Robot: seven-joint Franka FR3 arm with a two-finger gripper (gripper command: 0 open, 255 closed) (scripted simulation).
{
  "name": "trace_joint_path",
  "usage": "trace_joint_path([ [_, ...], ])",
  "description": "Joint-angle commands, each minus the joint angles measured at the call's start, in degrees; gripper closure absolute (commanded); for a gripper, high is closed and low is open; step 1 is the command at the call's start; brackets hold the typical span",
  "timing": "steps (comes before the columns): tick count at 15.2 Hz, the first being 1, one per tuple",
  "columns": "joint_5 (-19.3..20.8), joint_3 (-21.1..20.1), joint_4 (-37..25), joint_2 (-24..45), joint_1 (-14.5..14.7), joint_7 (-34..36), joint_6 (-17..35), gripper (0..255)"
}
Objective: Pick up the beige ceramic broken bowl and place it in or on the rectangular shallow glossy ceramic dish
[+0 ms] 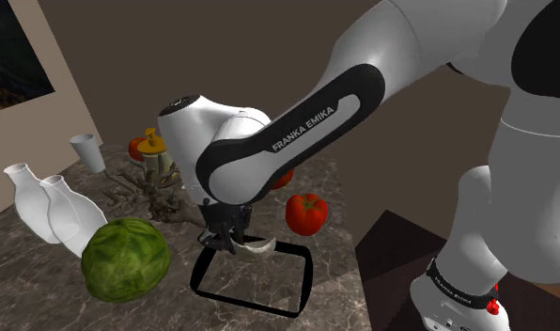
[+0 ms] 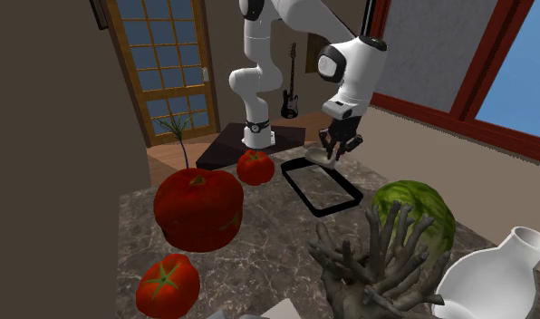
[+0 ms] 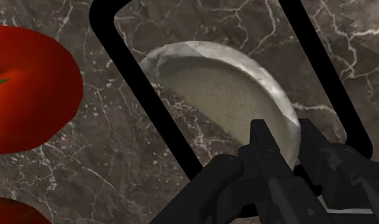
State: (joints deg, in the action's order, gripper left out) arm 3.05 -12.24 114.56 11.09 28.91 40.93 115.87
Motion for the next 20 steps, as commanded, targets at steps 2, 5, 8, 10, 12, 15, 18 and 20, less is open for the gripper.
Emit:
trace_joint_path([
  [2, 0.35, 0.09, 0.83, 1.28, 0.05, 0.21, 2.12, 255],
  [5, 0.71, 0.19, 1.64, 2.54, 0.12, 0.46, 4.15, 255],
  [8, 1.09, 0.30, 2.34, 3.89, 0.21, 0.73, 6.16, 255],
  [10, 1.36, 0.39, 2.75, 4.84, 0.28, 0.92, 7.49, 255],
  [12, 1.66, 0.49, 3.12, 5.87, 0.35, 1.12, 8.86, 255],
  [15, 1.66, 0.50, 3.12, 5.87, 0.35, 1.12, 8.86, 255],
  [18, 1.66, 0.50, 3.12, 5.87, 0.35, 1.12, 8.86, 255],
  [20, 1.66, 0.50, 3.11, 5.87, 0.35, 1.12, 8.86, 0],
])
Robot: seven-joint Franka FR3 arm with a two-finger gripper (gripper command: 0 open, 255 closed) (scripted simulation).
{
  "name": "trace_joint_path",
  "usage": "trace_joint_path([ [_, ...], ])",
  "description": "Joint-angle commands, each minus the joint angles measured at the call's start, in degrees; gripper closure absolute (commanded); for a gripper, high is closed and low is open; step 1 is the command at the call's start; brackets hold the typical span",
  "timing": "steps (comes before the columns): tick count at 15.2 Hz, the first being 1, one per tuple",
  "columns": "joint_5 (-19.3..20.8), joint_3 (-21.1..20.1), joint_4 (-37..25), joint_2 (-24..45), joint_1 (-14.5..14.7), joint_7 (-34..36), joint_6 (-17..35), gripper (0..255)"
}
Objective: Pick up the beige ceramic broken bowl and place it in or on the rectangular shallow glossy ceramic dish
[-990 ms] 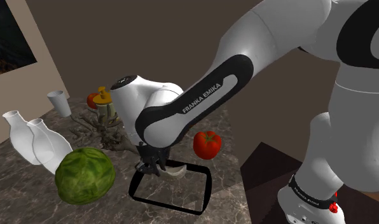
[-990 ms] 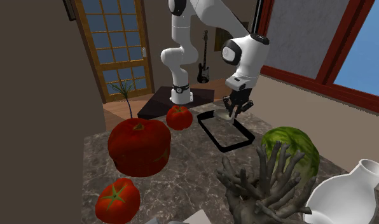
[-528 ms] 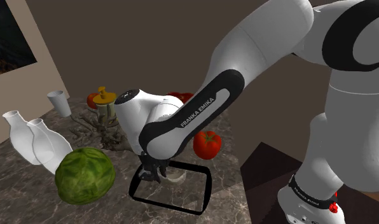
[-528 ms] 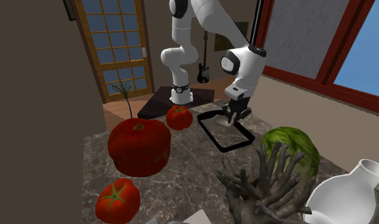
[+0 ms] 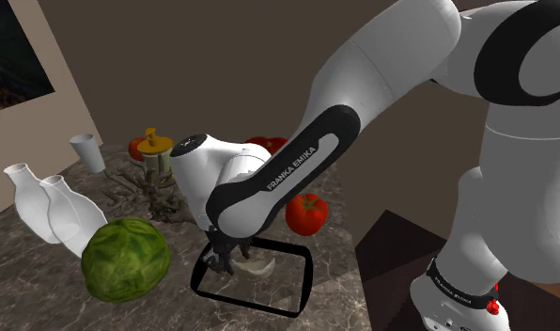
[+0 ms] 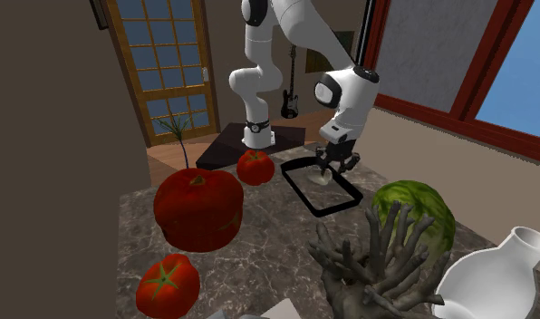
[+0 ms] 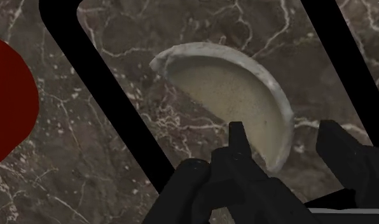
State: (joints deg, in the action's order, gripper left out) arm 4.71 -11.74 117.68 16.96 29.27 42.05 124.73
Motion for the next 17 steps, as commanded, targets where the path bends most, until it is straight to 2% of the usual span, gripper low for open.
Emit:
trace_joint_path([
  [1, 0.00, 0.00, 0.00, 0.00, 0.00, 0.00, 0.00, 0],
  [5, 0.00, 0.00, 0.00, 0.00, 0.00, 0.00, 0.00, 0],
  [9, -0.95, -0.36, -3.93, -2.95, -0.13, -0.64, -6.80, 0],
  [17, -0.95, -0.36, -3.93, -2.95, -0.13, -0.64, -6.80, 0],
])
